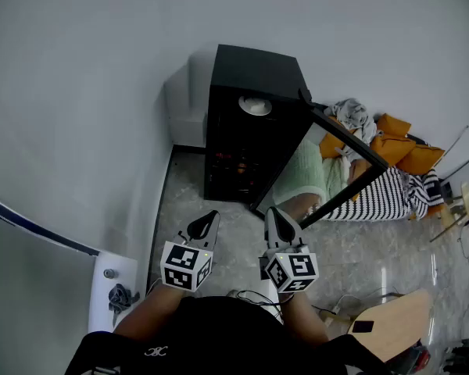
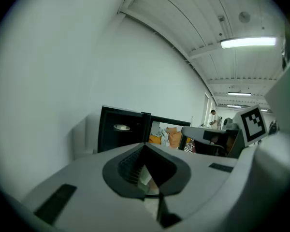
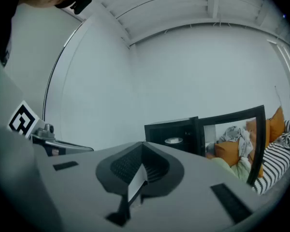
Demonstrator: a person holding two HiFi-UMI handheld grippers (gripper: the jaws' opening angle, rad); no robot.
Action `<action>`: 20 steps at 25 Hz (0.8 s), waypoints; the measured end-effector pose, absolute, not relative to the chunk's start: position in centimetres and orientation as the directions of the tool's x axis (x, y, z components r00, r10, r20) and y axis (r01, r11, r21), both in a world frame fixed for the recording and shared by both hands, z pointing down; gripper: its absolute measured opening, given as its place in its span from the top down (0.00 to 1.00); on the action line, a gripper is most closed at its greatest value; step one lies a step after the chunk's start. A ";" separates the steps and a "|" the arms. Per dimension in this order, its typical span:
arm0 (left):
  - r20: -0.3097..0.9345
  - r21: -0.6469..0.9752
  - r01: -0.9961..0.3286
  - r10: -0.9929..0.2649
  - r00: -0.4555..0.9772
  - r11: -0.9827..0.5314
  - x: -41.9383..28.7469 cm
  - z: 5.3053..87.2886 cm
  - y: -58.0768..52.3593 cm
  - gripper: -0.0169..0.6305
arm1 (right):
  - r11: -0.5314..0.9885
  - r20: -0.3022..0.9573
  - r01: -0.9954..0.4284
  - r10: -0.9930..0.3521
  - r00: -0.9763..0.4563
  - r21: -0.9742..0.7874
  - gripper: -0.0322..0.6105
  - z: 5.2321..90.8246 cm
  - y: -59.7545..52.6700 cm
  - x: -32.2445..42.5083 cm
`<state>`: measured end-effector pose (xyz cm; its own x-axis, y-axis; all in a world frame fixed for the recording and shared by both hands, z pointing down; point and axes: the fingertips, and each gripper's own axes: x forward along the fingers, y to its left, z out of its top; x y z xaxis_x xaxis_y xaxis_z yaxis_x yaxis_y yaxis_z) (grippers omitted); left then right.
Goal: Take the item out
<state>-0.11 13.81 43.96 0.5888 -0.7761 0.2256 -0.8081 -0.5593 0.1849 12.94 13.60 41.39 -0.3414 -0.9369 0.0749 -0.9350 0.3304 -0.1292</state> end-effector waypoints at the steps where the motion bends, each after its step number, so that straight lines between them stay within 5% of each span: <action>1: 0.226 0.183 -0.807 -0.775 0.590 -0.562 -0.2 44.0 13.8 0.97 | 0.330 0.075 -0.935 -0.937 -0.341 -0.130 0.94 41.4 13.6 12.8; 20: 0.233 0.197 -0.763 -0.727 0.646 -0.615 -0.5 44.1 13.5 0.97 | 0.305 0.063 -0.942 -0.947 -0.316 -0.139 0.94 41.9 14.0 11.2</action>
<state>-0.49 13.48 44.11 0.6459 -0.7270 0.2332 -0.7634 -0.6150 0.1972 11.17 13.99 41.85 -0.3158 -0.9467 0.0629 -0.9422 0.3051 -0.1388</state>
